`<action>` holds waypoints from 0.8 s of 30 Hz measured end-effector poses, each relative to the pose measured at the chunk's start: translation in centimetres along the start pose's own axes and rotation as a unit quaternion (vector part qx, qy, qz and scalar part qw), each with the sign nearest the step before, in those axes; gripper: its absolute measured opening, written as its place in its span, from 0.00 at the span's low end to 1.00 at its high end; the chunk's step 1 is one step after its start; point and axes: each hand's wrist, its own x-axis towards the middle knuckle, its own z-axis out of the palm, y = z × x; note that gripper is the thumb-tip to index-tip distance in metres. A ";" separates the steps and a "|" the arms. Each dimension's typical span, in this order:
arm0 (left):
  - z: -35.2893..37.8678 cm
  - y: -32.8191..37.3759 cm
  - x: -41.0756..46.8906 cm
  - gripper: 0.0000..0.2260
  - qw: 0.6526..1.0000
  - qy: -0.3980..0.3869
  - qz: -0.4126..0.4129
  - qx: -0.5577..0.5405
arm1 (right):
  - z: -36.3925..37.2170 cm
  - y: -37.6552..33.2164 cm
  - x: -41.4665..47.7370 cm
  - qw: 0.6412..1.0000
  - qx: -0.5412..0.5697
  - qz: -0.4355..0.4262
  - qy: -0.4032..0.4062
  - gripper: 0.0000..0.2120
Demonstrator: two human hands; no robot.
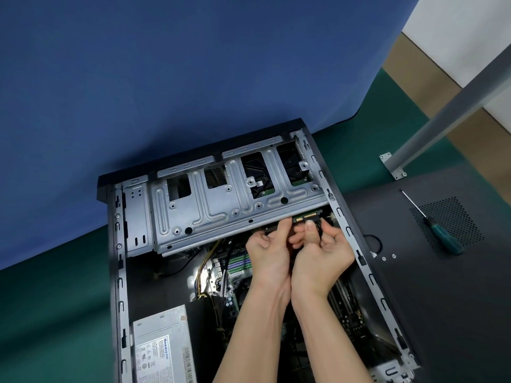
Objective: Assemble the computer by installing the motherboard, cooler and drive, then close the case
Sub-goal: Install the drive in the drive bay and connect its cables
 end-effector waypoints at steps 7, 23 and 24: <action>-0.2 -0.3 0.2 0.18 0.999 -0.013 0.019 0.025 | 0.4 -0.1 0.0 0.999 -0.027 0.024 -0.006 0.15; -0.5 1.1 -1.4 0.31 0.997 -0.051 -0.032 0.056 | -5.8 -5.8 -3.1 0.944 -0.298 -0.091 -0.109 0.14; -0.7 1.1 -1.7 0.31 0.995 -0.039 -0.008 0.096 | -6.6 -6.9 -2.3 0.953 -0.261 -0.120 -0.096 0.10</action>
